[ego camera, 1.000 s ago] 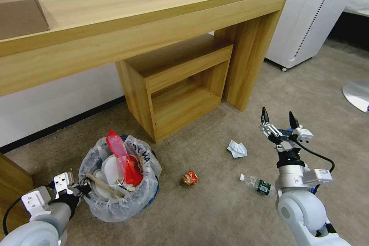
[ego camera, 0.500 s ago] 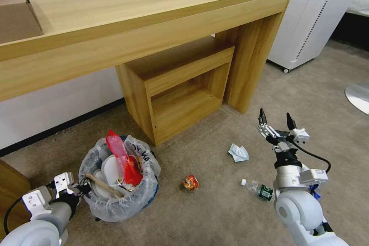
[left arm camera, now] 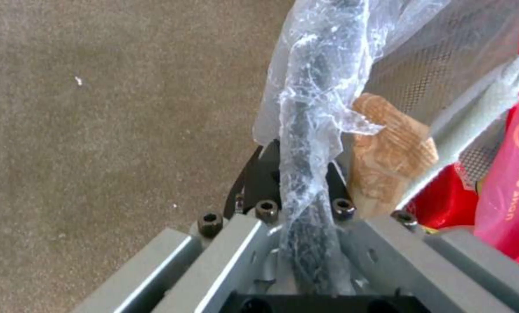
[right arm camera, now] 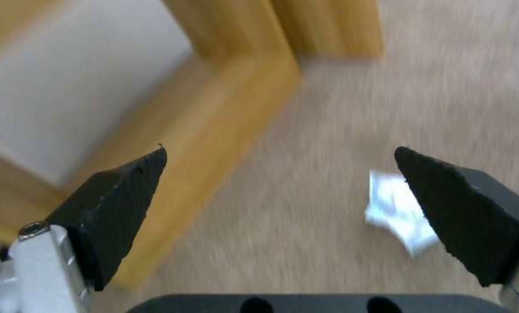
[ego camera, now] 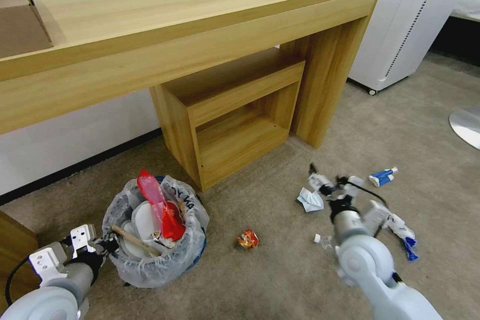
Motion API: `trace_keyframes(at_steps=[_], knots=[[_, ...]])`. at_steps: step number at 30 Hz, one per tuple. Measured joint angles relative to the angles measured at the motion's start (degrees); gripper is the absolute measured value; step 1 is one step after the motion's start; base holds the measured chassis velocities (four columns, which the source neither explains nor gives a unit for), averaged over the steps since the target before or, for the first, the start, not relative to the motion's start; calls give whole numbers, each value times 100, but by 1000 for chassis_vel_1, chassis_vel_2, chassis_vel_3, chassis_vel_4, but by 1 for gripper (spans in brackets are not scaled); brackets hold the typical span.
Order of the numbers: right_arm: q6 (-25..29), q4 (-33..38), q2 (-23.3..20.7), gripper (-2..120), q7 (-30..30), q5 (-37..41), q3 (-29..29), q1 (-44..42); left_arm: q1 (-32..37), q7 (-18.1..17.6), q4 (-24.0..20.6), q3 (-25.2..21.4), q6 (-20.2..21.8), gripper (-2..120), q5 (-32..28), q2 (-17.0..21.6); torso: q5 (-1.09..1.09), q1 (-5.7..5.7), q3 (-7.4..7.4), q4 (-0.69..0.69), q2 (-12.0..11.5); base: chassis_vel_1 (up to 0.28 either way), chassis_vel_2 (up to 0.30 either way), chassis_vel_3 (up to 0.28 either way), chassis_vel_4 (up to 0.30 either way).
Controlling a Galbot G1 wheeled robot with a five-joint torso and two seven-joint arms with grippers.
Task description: Pick up the trash bin and place the garbage on the floor into it.
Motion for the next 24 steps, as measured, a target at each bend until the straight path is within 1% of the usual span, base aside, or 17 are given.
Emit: trace_keyframes(at_steps=[5, 6, 8, 9, 11, 12, 13, 15, 16, 17, 18, 20, 21, 22, 24], knots=[[-296, -80, -249, 100, 272, 183, -433, 238, 1, 2, -2, 0, -7, 1, 44, -42, -1, 0, 0, 0, 0, 0, 0, 0, 0], [-296, -80, -249, 100, 272, 183, -433, 238, 1, 2, -2, 0, -7, 1, 44, -42, -1, 0, 0, 0, 0, 0, 0, 0, 0], [-492, -51, -413, 100, 308, 267, -628, 259, -14, 4, 19, 6, -10, 1, 59, -49, -1, 0, 0, 0, 0, 0, 0, 0, 0], [-677, -37, -552, 100, 293, 400, -787, 280, -35, 6, 42, 20, -12, 1, 73, -50, -1, 0, 0, -1, 0, 0, 0, 0, 0], [-741, -38, -616, 100, 281, 452, -873, 301, -44, 6, 50, 26, -13, 1, 76, -51, -2, 0, 0, -2, 0, 0, 0, 0, 0], [-811, -44, -681, 100, 272, 503, -977, 333, -55, 6, 58, 32, -13, 1, 77, -54, -2, 0, 0, -1, 0, 0, 0, 0, 0], [-985, -60, -806, 100, 287, 597, -1205, 412, -74, 8, 74, 43, -14, 1, 81, -65, -1, 0, 0, -1, 0, 0, 0, 0, 0], [-1054, -63, -844, 100, 298, 632, -1272, 440, -77, 8, 80, 45, -15, 1, 83, -67, 0, 0, 0, -1, 0, 0, 0, 0, 0], [-1230, -67, -934, 100, 313, 708, -1432, 514, -84, 8, 98, 52, -17, 1, 92, -78, -1, 0, 0, -1, 0, 0, 0, 0, 0], [-1503, -105, -1072, 100, 316, 815, -1733, 693, -86, 9, 114, 58, -19, 1, 100, -93, -2, 0, 0, -2, 0, 0, 0, 0, 0], [-1664, -177, -1157, 100, 316, 874, -2033, 899, -86, 12, 120, 59, -26, 1, 101, -103, -1, 0, 0, -2, 0, 0, 0, 0, 0], [-1700, -220, -1180, 100, 316, 888, -2138, 988, -86, 13, 122, 59, -30, 1, 101, -107, -1, 0, 0, -2, 0, 0, 0, 0, 0], [-1780, -361, -1225, 100, 321, 920, -2504, 1261, -87, 15, 125, 56, -33, 1, 102, -120, -2, 0, 0, -1, 0, 0, 0, 0, 0], [-1780, -361, -1225, 100, 321, 920, -2504, 1261, -87, 15, 125, 56, -33, 1, 102, -120, -2, 0, 0, -1, 0, 0, 0, 0, 0], [-1851, -513, -1237, 100, 321, 961, -2842, 1543, -90, 16, 130, 53, -35, 1, 106, -134, -1, 0, 0, -1, 0, 0, 0, 0, 0]])
